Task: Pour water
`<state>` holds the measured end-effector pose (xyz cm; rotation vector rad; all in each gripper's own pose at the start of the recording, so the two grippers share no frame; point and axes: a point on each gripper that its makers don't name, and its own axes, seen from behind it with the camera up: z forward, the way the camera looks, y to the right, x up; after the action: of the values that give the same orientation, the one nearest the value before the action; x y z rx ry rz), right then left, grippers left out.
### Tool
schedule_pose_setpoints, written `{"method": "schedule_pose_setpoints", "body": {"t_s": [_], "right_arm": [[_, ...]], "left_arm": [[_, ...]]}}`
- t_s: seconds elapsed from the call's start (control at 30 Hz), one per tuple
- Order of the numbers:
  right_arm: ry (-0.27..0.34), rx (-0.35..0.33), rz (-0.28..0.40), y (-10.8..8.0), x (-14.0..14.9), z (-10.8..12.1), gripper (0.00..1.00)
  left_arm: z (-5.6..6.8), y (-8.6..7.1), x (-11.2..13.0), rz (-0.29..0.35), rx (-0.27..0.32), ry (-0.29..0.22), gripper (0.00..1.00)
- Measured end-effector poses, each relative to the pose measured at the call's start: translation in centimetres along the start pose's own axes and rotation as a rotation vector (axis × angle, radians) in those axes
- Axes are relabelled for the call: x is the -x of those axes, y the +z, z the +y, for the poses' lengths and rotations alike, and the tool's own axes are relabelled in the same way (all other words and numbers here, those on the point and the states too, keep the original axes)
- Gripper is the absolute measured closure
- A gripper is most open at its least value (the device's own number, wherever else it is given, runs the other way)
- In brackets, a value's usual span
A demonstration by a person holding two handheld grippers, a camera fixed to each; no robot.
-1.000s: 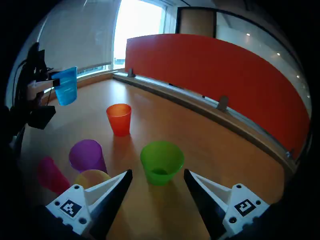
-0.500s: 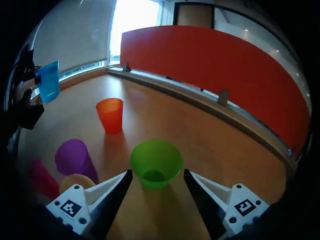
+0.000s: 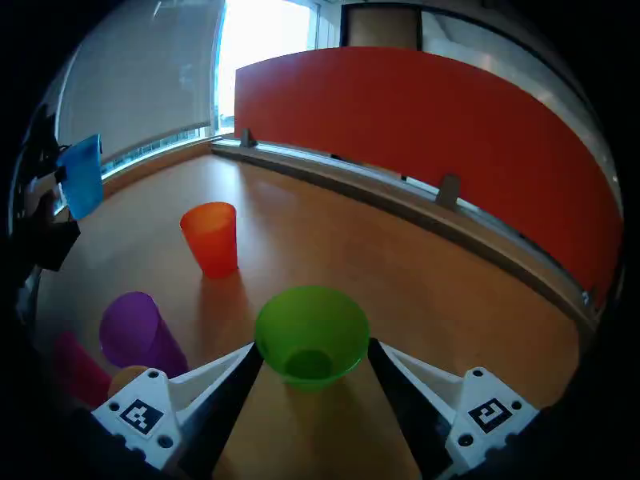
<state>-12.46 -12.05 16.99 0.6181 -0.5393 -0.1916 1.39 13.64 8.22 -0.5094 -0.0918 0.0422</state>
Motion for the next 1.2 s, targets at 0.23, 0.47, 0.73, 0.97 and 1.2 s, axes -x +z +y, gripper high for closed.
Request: {"method": "schedule_pose_setpoints", "body": {"t_s": [0.23, 0.47, 0.73, 0.97, 1.2], "right_arm": [[0.0, -0.002, 0.001, 0.5, -0.3, -0.2, 0.0], [-0.009, 0.006, -0.005, 0.8, -0.5, -0.1, 0.06], [0.017, 0.011, 0.013, 0.6, -1.0, -0.1, 0.08], [0.019, 0.009, 0.055, -0.8, -2.3, -0.6, 0.08], [0.014, 0.01, 0.139, -3.4, -4.2, -2.3, 0.08]], "left_arm": [[0.0, -0.1, 0.0, 0.002, 0.002, -0.002, 0.13], [-0.3, -0.1, 0.5, 0.002, -0.003, -0.006, 0.13], [-0.5, -0.4, 0.5, 0.005, -0.006, -0.014, 0.13], [-0.4, -0.9, 0.0, 0.008, -0.011, -0.014, 0.13], [0.3, -1.8, -0.1, 0.01, -0.015, -0.011, 0.13]]}}
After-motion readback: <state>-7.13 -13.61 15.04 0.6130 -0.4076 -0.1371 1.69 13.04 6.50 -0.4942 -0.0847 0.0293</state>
